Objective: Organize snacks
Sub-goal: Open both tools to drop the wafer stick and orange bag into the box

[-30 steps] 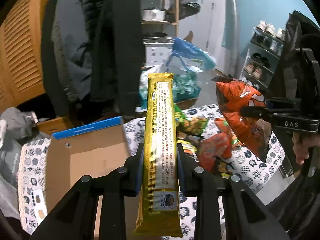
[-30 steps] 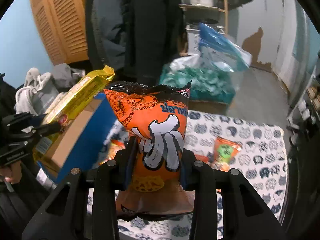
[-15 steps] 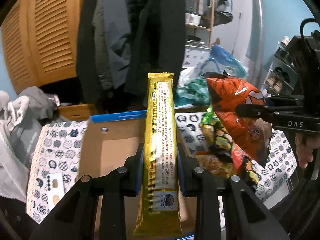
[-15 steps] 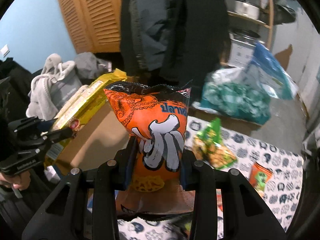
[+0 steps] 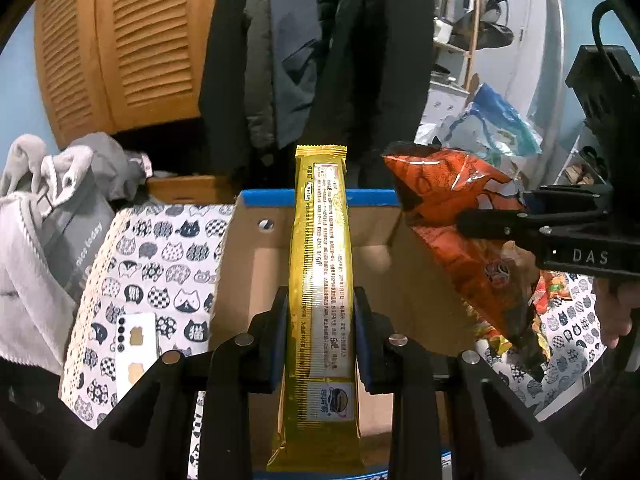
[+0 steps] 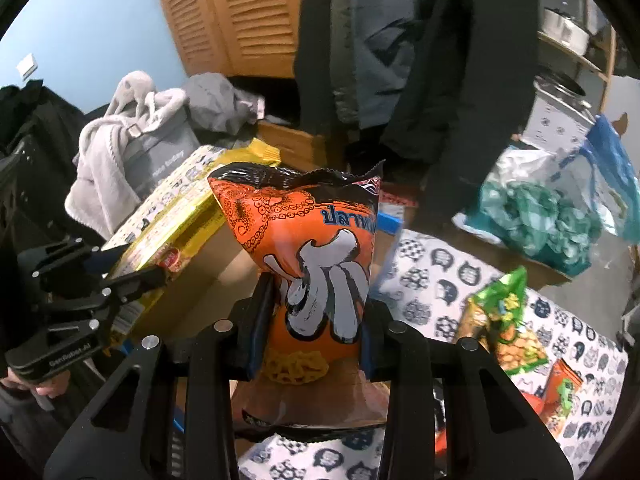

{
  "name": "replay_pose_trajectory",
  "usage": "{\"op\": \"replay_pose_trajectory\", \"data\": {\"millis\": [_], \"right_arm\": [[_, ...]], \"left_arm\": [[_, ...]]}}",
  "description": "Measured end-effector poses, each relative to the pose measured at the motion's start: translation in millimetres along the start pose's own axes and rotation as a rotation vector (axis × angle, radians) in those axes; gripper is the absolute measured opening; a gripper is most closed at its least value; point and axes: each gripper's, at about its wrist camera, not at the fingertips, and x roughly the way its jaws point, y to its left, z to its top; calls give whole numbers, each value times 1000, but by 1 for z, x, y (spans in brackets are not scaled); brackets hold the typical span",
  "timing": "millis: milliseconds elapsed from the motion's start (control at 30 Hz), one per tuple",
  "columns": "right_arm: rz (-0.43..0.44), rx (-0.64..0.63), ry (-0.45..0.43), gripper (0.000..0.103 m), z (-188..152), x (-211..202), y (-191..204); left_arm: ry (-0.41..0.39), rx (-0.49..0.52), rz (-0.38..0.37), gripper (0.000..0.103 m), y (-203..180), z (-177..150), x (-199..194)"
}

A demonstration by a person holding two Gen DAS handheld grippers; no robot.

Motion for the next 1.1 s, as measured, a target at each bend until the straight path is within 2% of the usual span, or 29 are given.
{"op": "replay_pose_trajectory", "data": {"millis": [200, 267, 333, 367, 400, 467, 600, 700, 967, 1100], "right_arm": [[19, -8, 44, 36, 0, 19, 9], [22, -3, 47, 36, 1, 21, 10], [15, -6, 47, 40, 2, 21, 11], [10, -8, 41, 47, 3, 21, 11], [7, -8, 31, 53, 3, 19, 11], [7, -2, 19, 58, 5, 15, 11], [2, -3, -1, 64, 6, 7, 10], [5, 3, -13, 66, 4, 2, 7], [-18, 22, -30, 67, -4, -12, -7], [-33, 42, -37, 67, -12, -22, -19]], "left_arm": [[49, -53, 5, 30, 13, -4, 8], [35, -90, 10, 32, 19, -4, 6], [19, -101, 23, 42, 23, -3, 4], [17, -106, 34, 49, 24, -3, 3], [15, -112, 38, 50, 25, -2, 3], [10, -121, 33, 52, 26, -1, 1], [2, -105, 35, 52, 23, 1, -2], [-14, -79, 40, 58, 17, 2, -6], [-49, -43, 12, 60, -2, 9, -14], [-62, -22, 6, 64, -15, 12, -17]]}}
